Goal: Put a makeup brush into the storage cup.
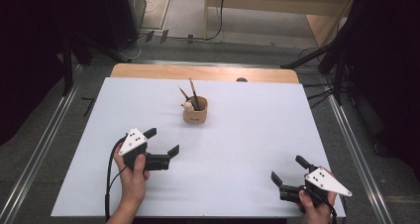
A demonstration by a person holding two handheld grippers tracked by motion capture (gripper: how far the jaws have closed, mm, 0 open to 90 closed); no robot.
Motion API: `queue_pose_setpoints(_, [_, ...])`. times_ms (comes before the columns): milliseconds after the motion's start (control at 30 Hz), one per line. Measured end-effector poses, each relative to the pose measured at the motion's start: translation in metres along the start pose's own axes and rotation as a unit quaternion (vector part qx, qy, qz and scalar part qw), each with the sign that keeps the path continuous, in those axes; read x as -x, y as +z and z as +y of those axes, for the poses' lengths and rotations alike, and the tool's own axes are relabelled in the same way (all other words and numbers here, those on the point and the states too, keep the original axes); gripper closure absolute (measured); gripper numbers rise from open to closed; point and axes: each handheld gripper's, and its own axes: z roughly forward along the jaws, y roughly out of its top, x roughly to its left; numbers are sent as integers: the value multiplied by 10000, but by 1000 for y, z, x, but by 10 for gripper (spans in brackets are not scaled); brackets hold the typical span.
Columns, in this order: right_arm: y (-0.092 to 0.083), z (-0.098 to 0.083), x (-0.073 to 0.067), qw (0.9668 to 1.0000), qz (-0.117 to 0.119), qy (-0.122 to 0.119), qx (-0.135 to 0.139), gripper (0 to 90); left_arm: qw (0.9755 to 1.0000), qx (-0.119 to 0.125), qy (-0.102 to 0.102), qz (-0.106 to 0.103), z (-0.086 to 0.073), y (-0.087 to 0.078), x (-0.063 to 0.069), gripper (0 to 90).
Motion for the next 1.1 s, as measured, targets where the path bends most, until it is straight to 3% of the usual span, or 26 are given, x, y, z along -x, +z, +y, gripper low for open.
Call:
queue_pose_setpoints(733, [-4, -1, 4, 9999, -105, -2, -11, 0, 9996, 6, 149, 257, -17, -43, -14, 0])
queue_pose_setpoints(1100, [-5, -1, 5, 9999, -151, 22, 16, 0, 9994, -4, 11, 335, -33, -63, -25, 0])
